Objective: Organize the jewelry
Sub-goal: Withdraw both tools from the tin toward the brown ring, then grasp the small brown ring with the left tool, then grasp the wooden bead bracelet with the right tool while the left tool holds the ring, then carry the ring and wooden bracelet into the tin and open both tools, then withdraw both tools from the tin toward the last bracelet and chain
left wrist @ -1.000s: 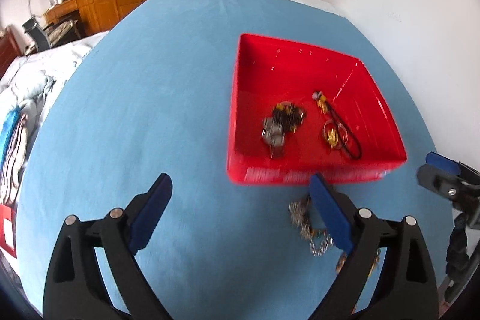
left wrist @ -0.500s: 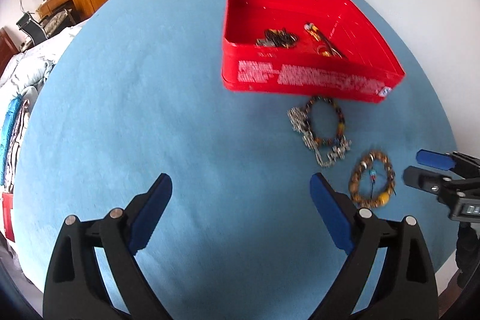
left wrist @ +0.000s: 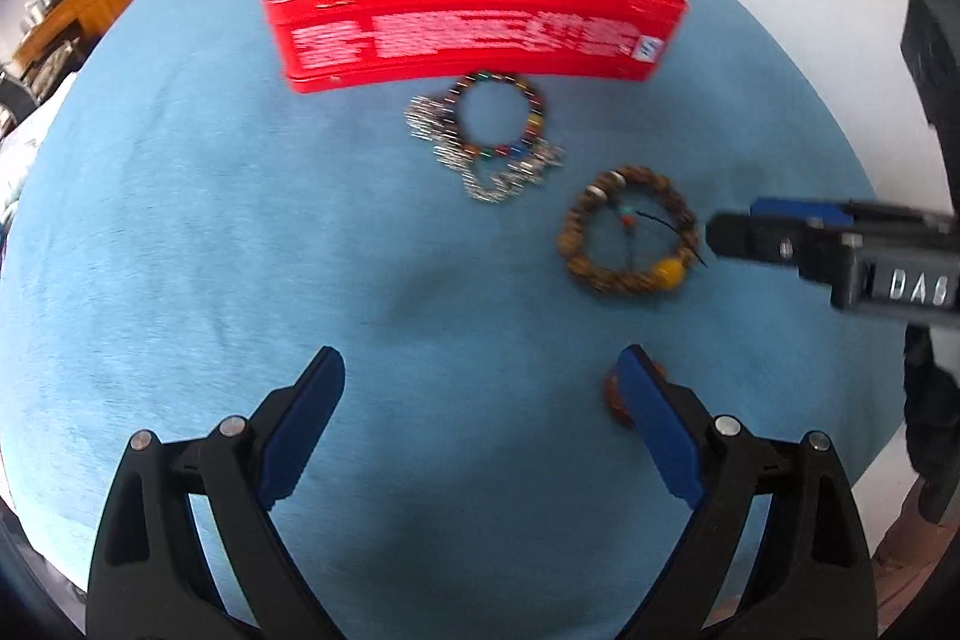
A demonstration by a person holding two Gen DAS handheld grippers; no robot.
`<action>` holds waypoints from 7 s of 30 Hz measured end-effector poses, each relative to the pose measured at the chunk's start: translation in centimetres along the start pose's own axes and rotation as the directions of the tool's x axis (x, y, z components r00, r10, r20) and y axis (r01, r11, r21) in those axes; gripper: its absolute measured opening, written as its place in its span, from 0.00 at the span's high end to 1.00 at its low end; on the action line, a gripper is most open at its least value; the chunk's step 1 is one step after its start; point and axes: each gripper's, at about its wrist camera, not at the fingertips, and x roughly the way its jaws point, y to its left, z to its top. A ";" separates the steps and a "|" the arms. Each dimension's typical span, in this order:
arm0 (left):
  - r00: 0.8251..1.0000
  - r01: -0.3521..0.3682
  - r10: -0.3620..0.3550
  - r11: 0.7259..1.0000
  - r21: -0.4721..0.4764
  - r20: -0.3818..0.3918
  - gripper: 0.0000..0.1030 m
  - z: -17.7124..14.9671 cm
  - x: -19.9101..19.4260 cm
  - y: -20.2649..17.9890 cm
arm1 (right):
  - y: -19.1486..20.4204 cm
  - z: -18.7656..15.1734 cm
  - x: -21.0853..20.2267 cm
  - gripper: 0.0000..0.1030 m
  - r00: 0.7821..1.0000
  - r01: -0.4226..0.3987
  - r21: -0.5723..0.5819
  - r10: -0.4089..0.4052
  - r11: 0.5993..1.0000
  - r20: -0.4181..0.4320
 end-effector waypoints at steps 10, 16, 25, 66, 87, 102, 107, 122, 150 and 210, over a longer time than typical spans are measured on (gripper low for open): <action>0.998 0.025 -0.021 0.998 0.050 -0.066 0.29 -0.6 1.0 -2.6 | -1.0 -0.4 -1.5 0.48 1.000 -0.003 0.018 0.003 1.000 0.013; 0.997 0.040 -0.033 0.995 0.091 -0.077 0.43 -0.2 1.7 -3.5 | -1.1 -0.5 -1.6 0.48 1.000 -0.010 0.021 0.009 1.000 0.013; 0.994 0.087 -0.077 0.987 0.139 -0.074 0.78 0.4 1.7 -3.9 | -0.6 0.0 -0.4 0.48 1.000 -0.016 0.013 0.016 1.000 -0.014; 0.993 0.108 -0.112 0.990 -0.087 -0.044 0.87 5.0 3.2 7.9 | 0.6 1.1 2.1 0.48 0.998 -0.005 0.005 0.006 1.000 -0.069; 0.992 0.114 -0.118 0.988 -0.109 -0.034 0.92 4.7 4.7 9.0 | 1.6 2.1 4.1 0.48 0.995 0.026 -0.025 -0.028 0.999 -0.094; 0.988 0.155 -0.153 0.980 -0.123 0.031 0.94 4.4 1.7 10.2 | 1.8 3.0 0.1 0.90 0.999 -0.003 -0.055 0.005 0.998 0.037; 0.986 0.164 -0.157 0.980 -0.114 0.061 0.94 3.7 -0.7 10.4 | 2.3 3.6 -2.5 0.90 0.996 0.004 -0.068 0.002 0.998 0.090; 0.980 0.130 -0.114 0.987 -0.090 0.161 0.94 9.2 -5.6 9.7 | 3.0 8.6 -8.9 0.90 0.974 0.009 -0.057 0.004 0.998 0.224; 1.000 0.008 -0.007 0.983 -0.185 0.006 0.92 27.6 8.4 10.0 | 0.9 27.7 6.3 0.89 0.988 0.025 0.029 -0.030 0.999 0.153; 0.972 -0.072 0.109 0.982 -0.173 0.211 0.18 6.4 -2.0 10.0 | 5.7 8.5 5.3 0.69 0.996 -0.042 -0.065 0.047 0.997 0.070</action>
